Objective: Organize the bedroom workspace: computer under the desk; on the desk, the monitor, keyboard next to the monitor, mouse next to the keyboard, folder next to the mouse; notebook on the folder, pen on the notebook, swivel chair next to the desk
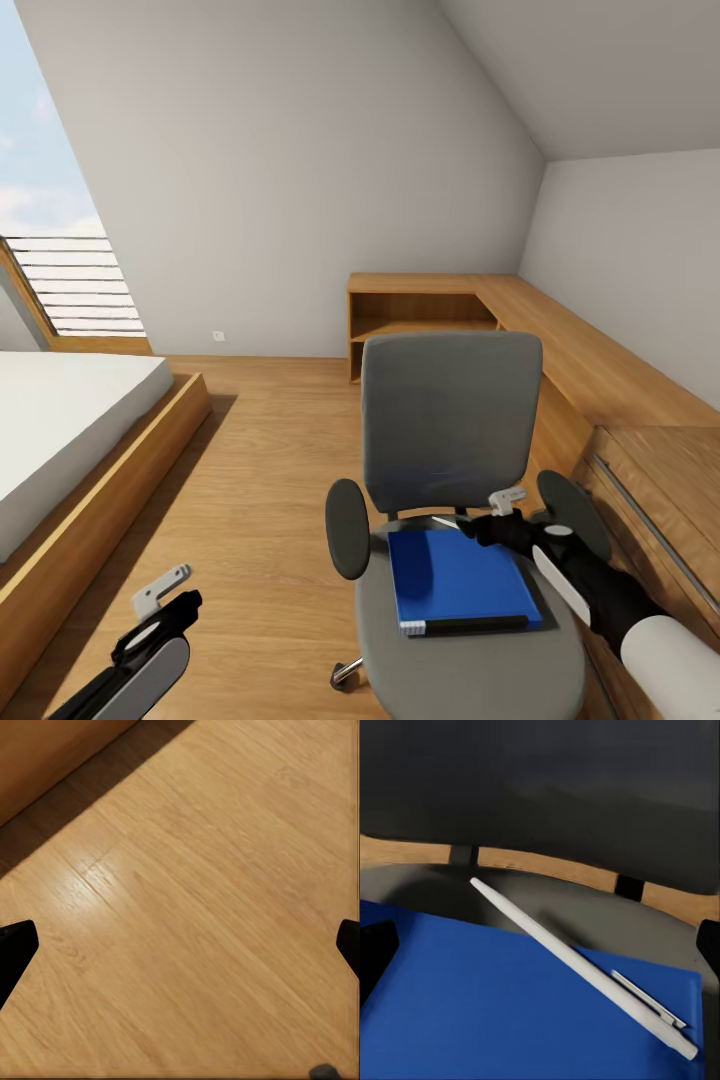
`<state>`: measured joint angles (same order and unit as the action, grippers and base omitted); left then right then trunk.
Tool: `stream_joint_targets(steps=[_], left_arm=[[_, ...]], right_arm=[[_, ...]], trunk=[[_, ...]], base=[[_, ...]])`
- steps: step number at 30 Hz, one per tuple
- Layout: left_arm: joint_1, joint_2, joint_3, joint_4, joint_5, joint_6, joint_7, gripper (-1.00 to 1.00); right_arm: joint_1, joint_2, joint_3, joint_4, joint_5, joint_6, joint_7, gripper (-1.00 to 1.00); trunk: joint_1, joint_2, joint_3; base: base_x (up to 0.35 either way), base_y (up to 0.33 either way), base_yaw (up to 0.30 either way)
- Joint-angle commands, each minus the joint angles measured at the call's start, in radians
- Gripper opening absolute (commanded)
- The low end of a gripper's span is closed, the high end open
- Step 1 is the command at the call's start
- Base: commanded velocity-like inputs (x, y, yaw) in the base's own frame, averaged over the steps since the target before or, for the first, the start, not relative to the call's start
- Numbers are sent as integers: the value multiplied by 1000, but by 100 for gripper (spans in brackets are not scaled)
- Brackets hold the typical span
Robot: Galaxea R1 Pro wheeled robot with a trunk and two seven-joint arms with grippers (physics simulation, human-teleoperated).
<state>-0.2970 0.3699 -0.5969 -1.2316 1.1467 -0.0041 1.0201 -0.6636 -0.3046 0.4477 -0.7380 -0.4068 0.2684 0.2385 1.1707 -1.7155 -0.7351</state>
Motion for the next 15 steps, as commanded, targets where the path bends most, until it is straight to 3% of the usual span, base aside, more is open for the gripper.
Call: stream_joint_targets(steps=[1, 4, 15], left_arm=[[-1, -5, -3, -7, 2, 0, 11, 100], [-1, -5, -4, -24, 1, 0, 28, 100], [-1, -5, -4, -78, 2, 0, 89, 100]], right_arm=[[-7, 5, 3, 4, -1, -1, -7, 100], [-23, 21, 2, 21, 15, -18, -24, 100], [-25, 26, 4, 54, 73, -80, -85, 100]], trunk=[[0, -1, -1], [0, -1, -1], [0, -1, -1]], base=[[0, 0, 0], [0, 0, 0], [0, 0, 0]])
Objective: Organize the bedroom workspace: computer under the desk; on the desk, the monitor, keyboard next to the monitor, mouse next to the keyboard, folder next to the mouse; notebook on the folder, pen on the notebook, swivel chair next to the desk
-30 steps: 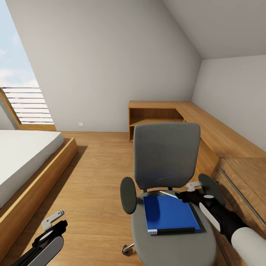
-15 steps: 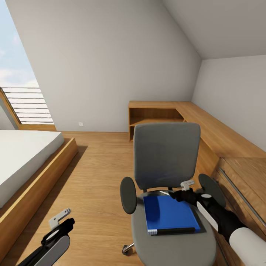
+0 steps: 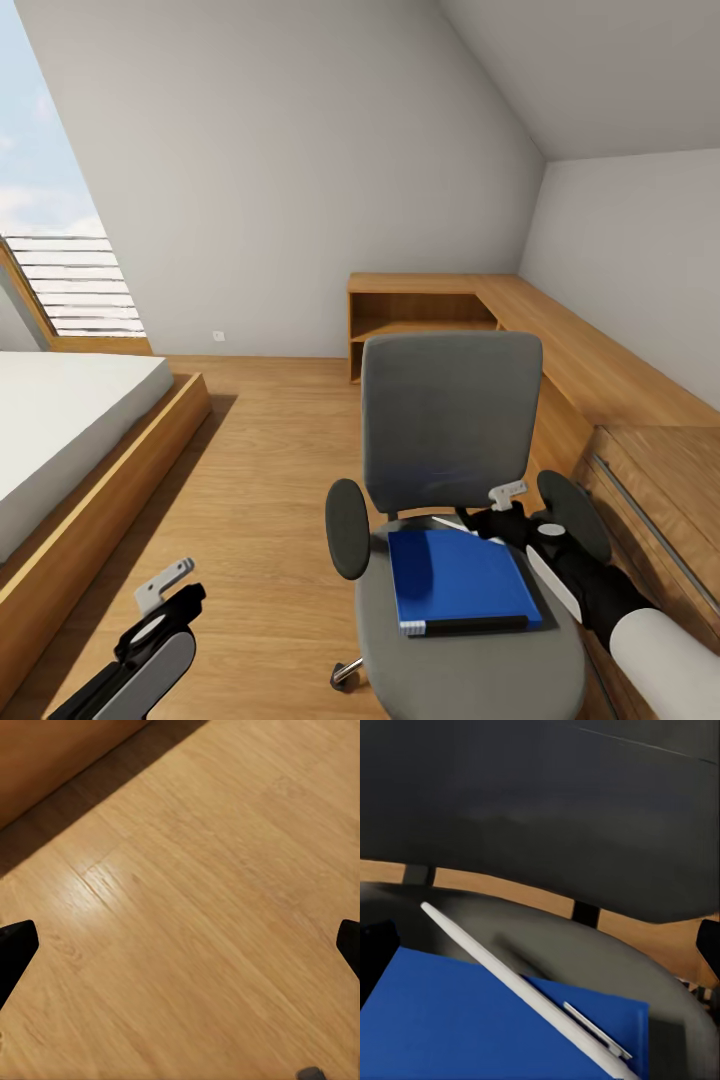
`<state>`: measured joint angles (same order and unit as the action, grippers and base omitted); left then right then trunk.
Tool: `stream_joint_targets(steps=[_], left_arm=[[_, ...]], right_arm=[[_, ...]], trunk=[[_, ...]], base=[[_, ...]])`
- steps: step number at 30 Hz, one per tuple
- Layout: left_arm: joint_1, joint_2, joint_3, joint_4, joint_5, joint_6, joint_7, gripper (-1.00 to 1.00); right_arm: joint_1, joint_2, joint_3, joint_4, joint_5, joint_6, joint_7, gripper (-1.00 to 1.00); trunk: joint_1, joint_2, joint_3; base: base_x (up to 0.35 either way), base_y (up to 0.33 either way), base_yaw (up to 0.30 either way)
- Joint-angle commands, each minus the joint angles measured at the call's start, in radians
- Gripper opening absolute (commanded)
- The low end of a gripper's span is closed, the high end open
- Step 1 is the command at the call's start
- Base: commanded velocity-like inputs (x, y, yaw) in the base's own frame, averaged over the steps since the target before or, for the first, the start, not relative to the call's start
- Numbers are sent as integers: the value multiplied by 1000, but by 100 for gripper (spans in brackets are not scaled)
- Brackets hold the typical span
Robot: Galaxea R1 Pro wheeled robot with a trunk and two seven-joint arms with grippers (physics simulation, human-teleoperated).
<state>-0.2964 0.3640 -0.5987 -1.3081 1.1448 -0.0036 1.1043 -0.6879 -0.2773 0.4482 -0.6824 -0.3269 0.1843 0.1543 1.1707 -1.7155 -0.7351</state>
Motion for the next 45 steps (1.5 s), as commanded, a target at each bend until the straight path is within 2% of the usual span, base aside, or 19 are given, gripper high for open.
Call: stream_joint_targets(steps=[1, 9, 14, 15, 37, 45], left_arm=[[-1, 1, -3, -1, 4, 0, 11, 100], [-1, 1, -1, -1, 2, -1, 54, 100], [-1, 1, -1, -1, 1, -1, 54, 100], [-1, 1, -1, -1, 2, -1, 54, 100], [-1, 1, -2, -2, 4, -1, 55, 100], [-1, 1, -3, -2, 4, -1, 54, 100]], right_arm=[[-1, 0, 4, -2, -7, -1, -7, 100], [-1, 4, 5, -2, -8, -46, -52, 100], [-1, 4, 6, -2, -8, -65, -80, 100], [-1, 4, 7, -2, -8, -65, -227, 100], [-1, 4, 4, 0, -8, -69, -227, 100], [-1, 4, 5, 0, -8, -68, -227, 100]], trunk=[[0, -1, -1], [0, -1, -1], [0, -1, -1], [0, -1, -1], [0, -1, -1], [0, -1, -1]], base=[[0, 0, 0], [0, 0, 0], [0, 0, 0], [0, 0, 0], [0, 0, 0], [0, 0, -137]])
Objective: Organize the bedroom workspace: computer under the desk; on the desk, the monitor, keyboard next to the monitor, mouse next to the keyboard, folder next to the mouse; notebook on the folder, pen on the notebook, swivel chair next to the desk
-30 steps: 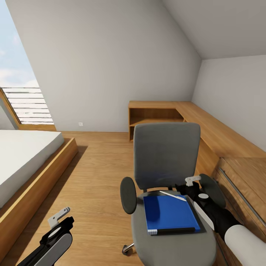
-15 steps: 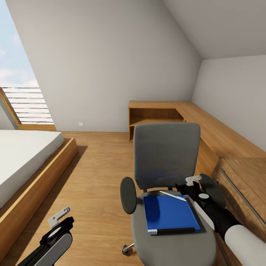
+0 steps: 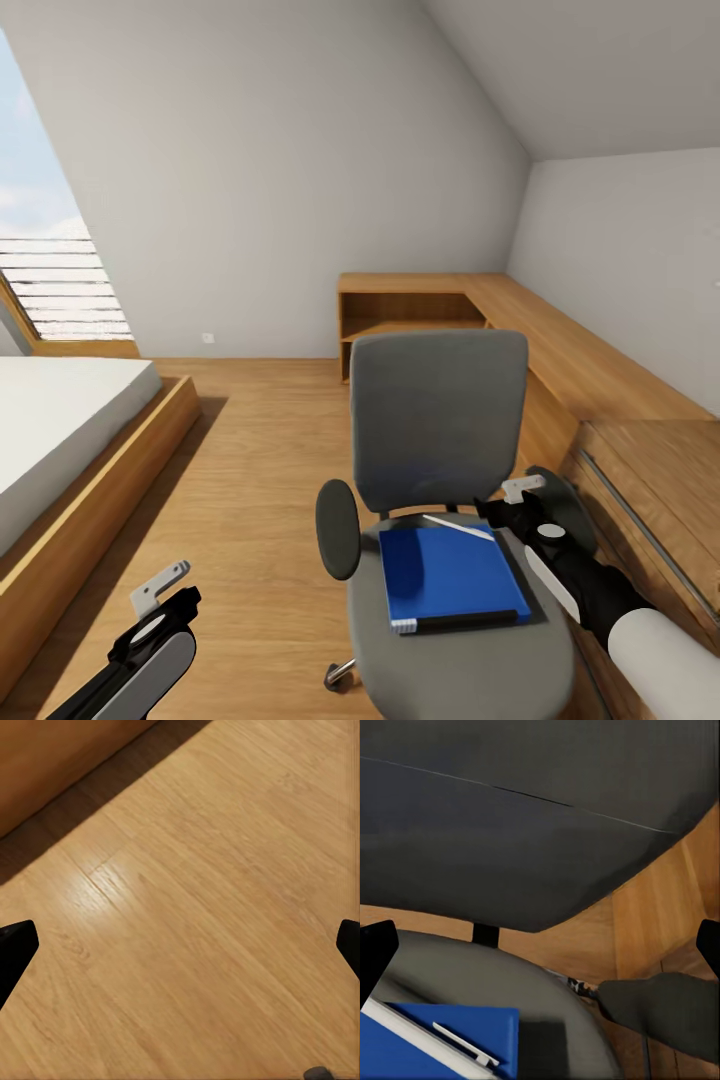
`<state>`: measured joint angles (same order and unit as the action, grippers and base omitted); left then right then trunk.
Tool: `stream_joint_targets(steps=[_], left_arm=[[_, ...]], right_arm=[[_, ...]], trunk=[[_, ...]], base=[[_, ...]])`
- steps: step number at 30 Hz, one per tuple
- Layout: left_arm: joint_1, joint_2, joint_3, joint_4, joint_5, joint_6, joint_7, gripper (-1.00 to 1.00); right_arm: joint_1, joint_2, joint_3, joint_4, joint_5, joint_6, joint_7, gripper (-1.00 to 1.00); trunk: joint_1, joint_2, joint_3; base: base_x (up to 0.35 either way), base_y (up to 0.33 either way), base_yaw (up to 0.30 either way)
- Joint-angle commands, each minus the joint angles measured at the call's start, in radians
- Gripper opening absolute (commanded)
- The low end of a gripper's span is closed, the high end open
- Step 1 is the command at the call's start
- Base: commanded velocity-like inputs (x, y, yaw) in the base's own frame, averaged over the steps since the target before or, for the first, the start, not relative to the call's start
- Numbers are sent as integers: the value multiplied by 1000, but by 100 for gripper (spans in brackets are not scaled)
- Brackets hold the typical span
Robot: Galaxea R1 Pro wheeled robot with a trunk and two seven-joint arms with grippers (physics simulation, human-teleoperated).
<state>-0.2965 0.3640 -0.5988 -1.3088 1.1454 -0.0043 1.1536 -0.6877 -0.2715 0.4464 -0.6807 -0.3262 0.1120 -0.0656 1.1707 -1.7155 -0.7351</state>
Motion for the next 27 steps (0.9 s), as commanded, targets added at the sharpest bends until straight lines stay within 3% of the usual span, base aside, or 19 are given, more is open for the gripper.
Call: stream_joint_targets(steps=[1, 21, 27], left_arm=[[-1, 1, -2, -1, 4, 0, 5, 100], [-1, 1, -4, -1, 3, 1, 3, 100], [0, 1, -8, -44, 4, 0, 4, 100]], right_arm=[[-1, -2, 7, -2, -8, 4, -7, 100], [-1, -1, 8, -2, -8, 5, -7, 100], [-1, -2, 7, -2, -8, 6, -8, 100]], trunk=[[0, -1, -1], [0, -1, -1], [8, -15, -7]], base=[[0, 0, -67], [0, 61, -5], [0, 0, 0]])
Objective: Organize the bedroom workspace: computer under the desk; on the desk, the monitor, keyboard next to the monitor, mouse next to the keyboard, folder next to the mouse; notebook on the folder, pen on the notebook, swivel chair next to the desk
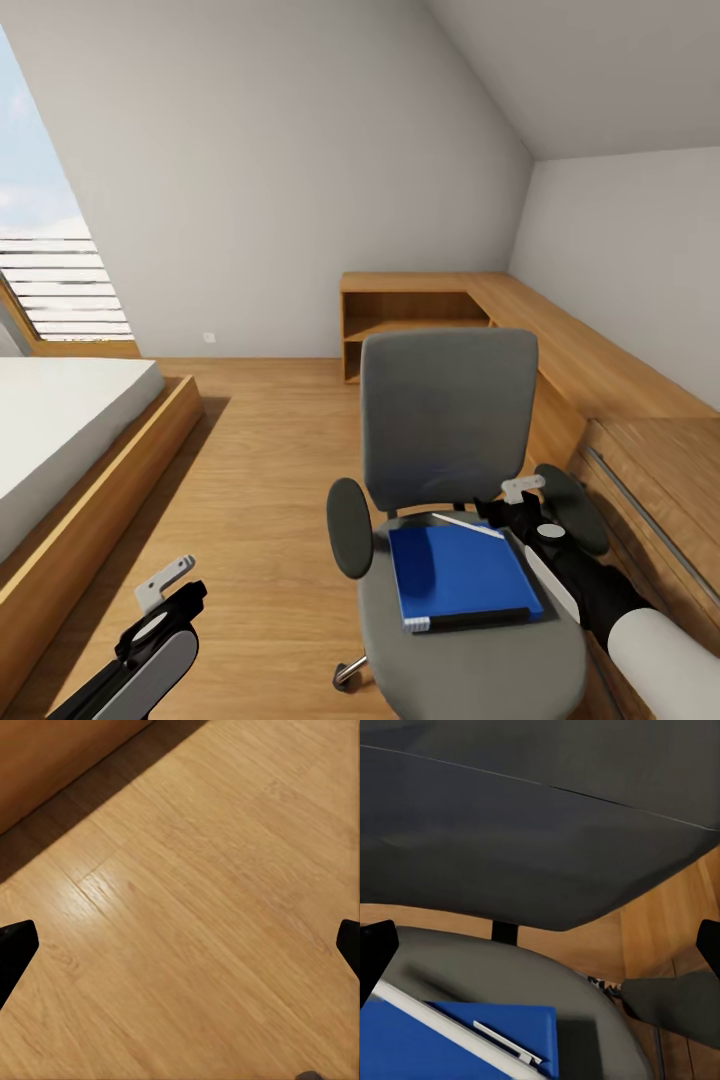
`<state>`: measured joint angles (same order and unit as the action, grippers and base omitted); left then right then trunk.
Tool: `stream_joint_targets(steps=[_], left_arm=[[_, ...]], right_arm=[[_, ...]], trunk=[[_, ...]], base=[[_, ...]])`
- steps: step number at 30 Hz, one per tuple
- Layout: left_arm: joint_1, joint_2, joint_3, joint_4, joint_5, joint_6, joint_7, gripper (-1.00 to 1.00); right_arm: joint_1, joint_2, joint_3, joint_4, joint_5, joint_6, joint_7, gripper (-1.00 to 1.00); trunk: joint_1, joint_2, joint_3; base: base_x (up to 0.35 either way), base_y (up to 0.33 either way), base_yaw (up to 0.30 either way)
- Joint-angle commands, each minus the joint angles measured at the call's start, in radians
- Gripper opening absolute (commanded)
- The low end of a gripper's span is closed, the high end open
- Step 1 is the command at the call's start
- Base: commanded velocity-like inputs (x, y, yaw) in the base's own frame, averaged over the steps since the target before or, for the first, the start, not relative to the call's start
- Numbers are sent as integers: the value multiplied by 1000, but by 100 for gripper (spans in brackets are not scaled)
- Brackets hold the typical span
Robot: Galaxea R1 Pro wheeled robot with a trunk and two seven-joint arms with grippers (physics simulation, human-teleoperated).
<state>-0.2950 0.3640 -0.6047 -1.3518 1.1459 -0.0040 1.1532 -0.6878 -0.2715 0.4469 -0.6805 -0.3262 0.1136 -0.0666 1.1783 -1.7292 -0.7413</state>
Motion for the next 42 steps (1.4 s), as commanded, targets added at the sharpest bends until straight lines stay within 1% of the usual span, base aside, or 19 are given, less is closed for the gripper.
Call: stream_joint_targets(steps=[1, 19, 21, 22, 23, 25, 26, 30, 33, 34, 36, 42], left_arm=[[-1, 1, -3, -1, 4, 0, 5, 100], [-1, 1, -3, -3, 5, -1, 5, 100], [-1, 1, -3, -3, 5, -1, 5, 100], [-1, 1, -3, -3, 5, -1, 5, 100], [-1, 1, -3, -3, 5, -1, 5, 100], [-1, 1, -3, -3, 5, -1, 5, 100], [-1, 1, -2, -3, 5, -1, 6, 100], [-1, 1, -2, -3, 5, -1, 7, 100], [-1, 1, -2, -3, 5, -1, 7, 100], [-1, 1, -2, -3, 5, -1, 7, 100], [-1, 1, -2, -3, 5, -1, 7, 100], [-1, 1, -2, -3, 5, -1, 7, 100]], right_arm=[[-1, -2, 7, -2, -8, 4, -7, 100], [-1, -3, 6, -3, -7, 11, -7, 100], [-1, -2, 8, -3, -6, 36, -7, 100], [-1, -2, 8, -2, -6, 58, -7, 100], [-1, -2, 8, -3, -6, 107, -7, 100], [-1, -2, 7, -3, -6, 142, -6, 100], [-1, -2, 6, -4, -8, 187, -5, 100], [-1, -2, 6, -19, -9, 281, -4, 100], [-1, -2, 8, -40, -9, 282, -4, 100], [-1, -2, 6, -79, -10, 283, -3, 100], [0, -4, 4, -113, -17, 285, -1, 100], [0, -7, -5, -124, -17, 282, 0, 100]], trunk=[[4, -8, -4], [73, -134, -61], [81, -148, -67], [81, -148, -67], [81, -148, -67], [81, -148, -67], [81, -148, -67], [81, -148, -67], [81, -148, -67], [81, -148, -67], [81, -148, -67], [81, -148, -67]], base=[[0, 0, 0], [0, 0, 0], [0, 0, 0], [0, 0, 0], [0, 0, 0], [0, 0, 0], [0, 0, 0], [0, 0, 0], [0, 0, 0], [0, 0, 0], [0, 0, 0], [0, 0, 0]])
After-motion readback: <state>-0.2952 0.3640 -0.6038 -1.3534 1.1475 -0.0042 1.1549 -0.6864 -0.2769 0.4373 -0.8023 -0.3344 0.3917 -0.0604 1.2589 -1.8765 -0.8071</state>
